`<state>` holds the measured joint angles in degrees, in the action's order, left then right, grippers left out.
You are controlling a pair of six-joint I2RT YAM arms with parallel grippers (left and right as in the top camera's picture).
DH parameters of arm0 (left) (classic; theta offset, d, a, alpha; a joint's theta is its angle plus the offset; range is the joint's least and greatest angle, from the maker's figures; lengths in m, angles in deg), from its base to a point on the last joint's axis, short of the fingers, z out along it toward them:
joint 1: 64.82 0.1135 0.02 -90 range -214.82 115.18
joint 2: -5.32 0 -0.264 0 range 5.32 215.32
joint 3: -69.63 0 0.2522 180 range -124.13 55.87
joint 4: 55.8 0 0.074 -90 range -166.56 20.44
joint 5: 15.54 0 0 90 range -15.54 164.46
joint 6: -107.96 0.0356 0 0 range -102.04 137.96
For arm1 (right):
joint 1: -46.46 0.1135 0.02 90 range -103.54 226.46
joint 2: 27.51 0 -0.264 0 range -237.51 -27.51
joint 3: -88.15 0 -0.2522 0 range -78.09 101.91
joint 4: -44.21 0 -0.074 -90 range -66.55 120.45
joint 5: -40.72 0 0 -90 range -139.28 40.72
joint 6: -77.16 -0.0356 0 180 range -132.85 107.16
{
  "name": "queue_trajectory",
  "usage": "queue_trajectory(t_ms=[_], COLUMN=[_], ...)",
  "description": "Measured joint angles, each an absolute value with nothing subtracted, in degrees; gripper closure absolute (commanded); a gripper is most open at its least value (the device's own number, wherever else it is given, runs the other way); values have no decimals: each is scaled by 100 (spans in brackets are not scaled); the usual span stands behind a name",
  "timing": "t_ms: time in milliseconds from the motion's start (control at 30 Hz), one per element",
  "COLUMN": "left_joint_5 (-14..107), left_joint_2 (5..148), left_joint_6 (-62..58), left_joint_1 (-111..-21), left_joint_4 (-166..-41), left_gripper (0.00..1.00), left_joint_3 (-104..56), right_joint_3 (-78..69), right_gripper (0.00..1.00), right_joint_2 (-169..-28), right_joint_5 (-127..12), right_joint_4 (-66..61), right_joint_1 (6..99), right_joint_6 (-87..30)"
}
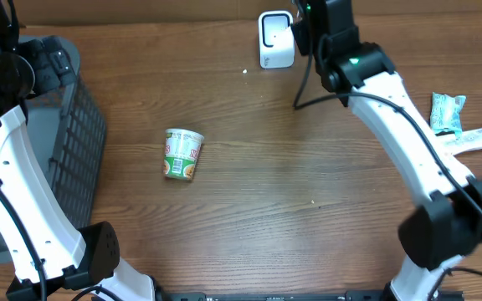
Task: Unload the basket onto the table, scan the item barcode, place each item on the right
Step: 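Hold the snack bag in front of the white scanner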
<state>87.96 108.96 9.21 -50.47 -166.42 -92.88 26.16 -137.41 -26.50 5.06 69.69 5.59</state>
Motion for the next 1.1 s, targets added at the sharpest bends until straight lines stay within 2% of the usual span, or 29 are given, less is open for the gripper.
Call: queue_trajectory(t_ms=[233,400,600,800,1100], left_joint_5=[8798,8798,8796,8798,8798], left_joint_2=[10896,10896,10896,10896,10896], left_joint_6=[921,921,921,921,921], left_joint_1=[-5047,-5047,-5047,-5047,-5047], left_joint_4=[-16644,-16644,-16640,-16647,-16644], left_gripper=[0,0,0,0,0], left_joint_3=[-9288,-9288,-9288,-9288,-9288], right_joint_3=[2624,2624,2627,2627,2627], right_gripper=[96,96,96,96,96], right_joint_2=[-14539,-14812,-15280,-15704,-15757], right_joint_5=[-2527,-2943,-2805,-2475,-2296], right_joint_4=[1538,1710,2598,2936,3413], right_joint_1=[7021,7080,7095,7167,7548], right_joint_6=[2231,4423,6207,7311,7879])
